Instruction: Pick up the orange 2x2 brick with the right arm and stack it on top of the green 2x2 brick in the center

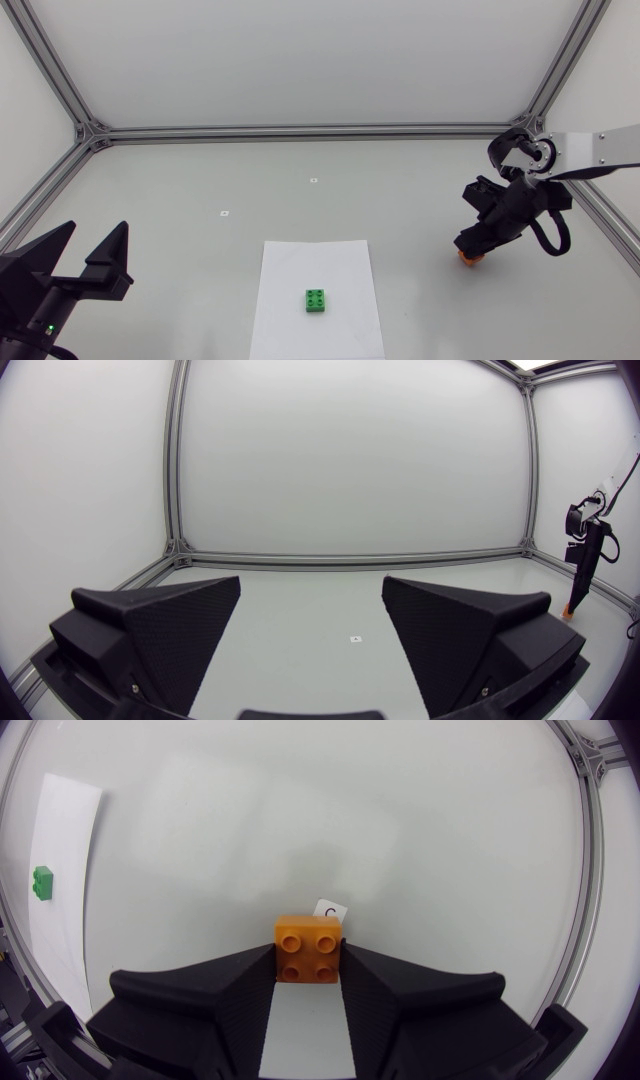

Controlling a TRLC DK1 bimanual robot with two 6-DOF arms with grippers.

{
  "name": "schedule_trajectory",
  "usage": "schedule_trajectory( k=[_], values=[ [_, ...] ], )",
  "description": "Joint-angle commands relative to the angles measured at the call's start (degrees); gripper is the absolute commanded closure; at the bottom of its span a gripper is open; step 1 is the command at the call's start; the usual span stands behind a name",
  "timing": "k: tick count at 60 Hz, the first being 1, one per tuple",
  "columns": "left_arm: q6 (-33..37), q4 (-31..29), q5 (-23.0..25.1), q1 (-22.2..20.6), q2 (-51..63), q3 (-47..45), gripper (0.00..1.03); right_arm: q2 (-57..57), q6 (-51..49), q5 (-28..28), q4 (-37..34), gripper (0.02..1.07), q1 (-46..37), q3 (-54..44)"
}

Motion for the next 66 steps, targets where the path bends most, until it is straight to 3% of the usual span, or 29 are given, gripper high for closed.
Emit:
schedule_trajectory(
  k=[1,19,33,56,66],
  values=[
    [0.8,-0.8,0.3,0.1,-0.5,-2.3,0.04,-4.3,-2.6,-0.3,-1.5,0.83,2.3,-1.3],
    [0.8,-0.8,0.3,0.1,-0.5,-2.3,0.04,-11.4,-5.6,2.2,-3.9,0.84,16.2,-3.3],
    [0.8,-0.8,0.3,0.1,-0.5,-2.3,0.04,-13.1,-7.9,3.9,-4.4,0.92,25.7,-3.4],
    [0.8,-0.8,0.3,0.1,-0.5,-2.3,0.04,-11.8,-12.5,6.3,-4.8,0.94,41.6,-2.3],
    [0.8,-0.8,0.3,0.1,-0.5,-2.3,0.04,-7.3,-12.6,6.2,-8.8,0.96,46.8,1.6]
  ],
)
